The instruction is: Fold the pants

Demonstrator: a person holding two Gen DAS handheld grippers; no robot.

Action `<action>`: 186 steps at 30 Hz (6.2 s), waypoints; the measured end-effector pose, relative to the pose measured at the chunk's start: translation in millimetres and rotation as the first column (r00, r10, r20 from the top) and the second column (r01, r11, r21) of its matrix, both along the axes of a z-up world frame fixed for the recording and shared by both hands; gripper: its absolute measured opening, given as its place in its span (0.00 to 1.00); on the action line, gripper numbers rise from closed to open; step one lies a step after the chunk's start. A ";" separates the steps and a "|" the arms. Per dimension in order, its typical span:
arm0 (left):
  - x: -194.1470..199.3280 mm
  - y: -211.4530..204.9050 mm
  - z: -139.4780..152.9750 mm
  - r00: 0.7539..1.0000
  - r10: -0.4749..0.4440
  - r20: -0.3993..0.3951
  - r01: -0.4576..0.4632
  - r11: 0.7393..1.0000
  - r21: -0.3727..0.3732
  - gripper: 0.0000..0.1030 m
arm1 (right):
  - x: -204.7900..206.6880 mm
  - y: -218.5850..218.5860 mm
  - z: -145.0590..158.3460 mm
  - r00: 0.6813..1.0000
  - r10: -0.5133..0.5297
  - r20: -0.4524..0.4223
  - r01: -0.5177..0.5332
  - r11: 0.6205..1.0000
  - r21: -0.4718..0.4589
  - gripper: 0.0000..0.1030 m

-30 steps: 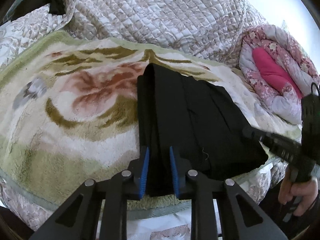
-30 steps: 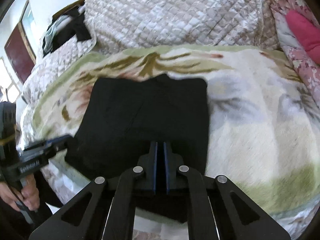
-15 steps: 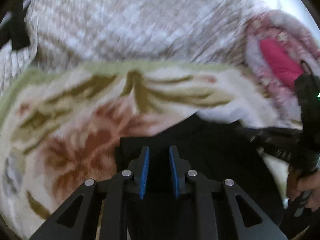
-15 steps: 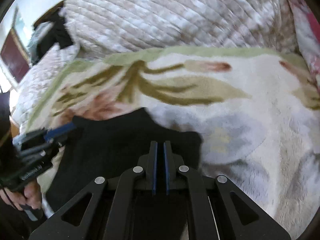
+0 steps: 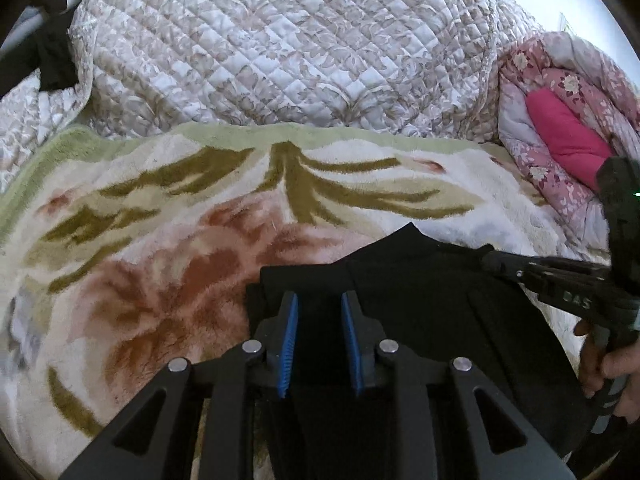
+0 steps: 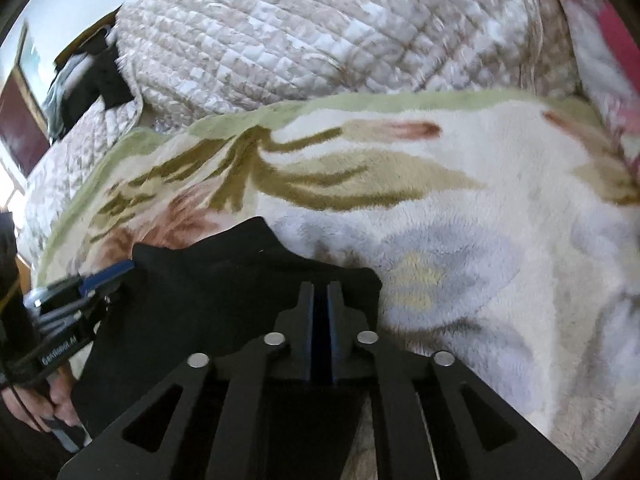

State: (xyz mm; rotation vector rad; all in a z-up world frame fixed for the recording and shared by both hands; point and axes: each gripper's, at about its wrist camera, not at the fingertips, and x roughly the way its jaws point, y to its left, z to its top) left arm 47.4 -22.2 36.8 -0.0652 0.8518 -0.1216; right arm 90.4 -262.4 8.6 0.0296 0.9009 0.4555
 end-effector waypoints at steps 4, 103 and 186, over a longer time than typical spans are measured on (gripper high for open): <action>-12.3 0.7 10.5 1.000 0.004 -0.002 -0.004 1.000 0.000 0.25 | -30.8 2.8 15.0 0.998 0.045 0.046 -0.045 0.999 -0.001 0.32; -51.4 32.3 -16.4 0.991 -0.037 -0.127 -0.001 0.957 -0.289 0.62 | -54.8 -57.7 -14.8 0.983 -0.042 -0.180 0.099 0.941 0.323 0.51; 0.1 8.0 8.0 1.000 -0.010 -0.019 0.010 1.000 0.028 0.41 | -14.8 40.6 7.4 0.996 0.088 0.013 -0.087 0.995 -0.057 0.33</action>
